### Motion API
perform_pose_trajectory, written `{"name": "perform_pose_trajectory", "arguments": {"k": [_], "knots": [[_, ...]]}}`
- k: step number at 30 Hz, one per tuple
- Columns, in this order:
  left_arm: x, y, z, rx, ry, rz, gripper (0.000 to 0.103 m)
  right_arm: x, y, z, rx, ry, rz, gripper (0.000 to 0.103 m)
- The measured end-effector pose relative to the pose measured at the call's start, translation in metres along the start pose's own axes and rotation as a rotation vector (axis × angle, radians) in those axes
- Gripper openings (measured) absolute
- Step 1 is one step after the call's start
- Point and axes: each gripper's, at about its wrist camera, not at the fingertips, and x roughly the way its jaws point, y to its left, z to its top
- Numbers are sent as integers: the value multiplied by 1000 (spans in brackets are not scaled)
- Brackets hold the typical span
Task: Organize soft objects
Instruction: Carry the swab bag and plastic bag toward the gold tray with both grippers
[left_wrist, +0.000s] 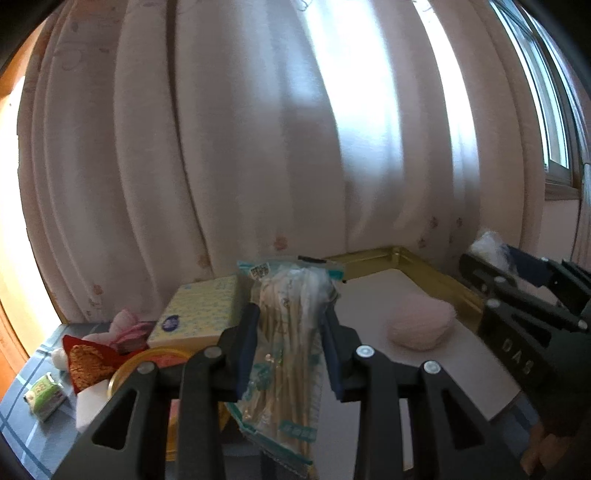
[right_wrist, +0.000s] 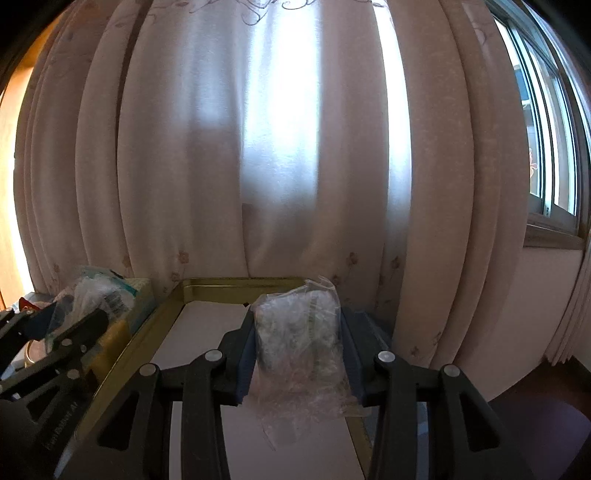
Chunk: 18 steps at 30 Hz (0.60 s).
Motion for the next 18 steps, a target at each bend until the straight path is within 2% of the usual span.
{"name": "perform_pose_trajectory", "arguments": {"k": [4,18], "knots": [[5,-2,2,-11,21,-26,32,2,2,0,-11,9,13,44],[15,-11,4,-11,35,-36,32,3,2,-2,20,7,-5,44]]}}
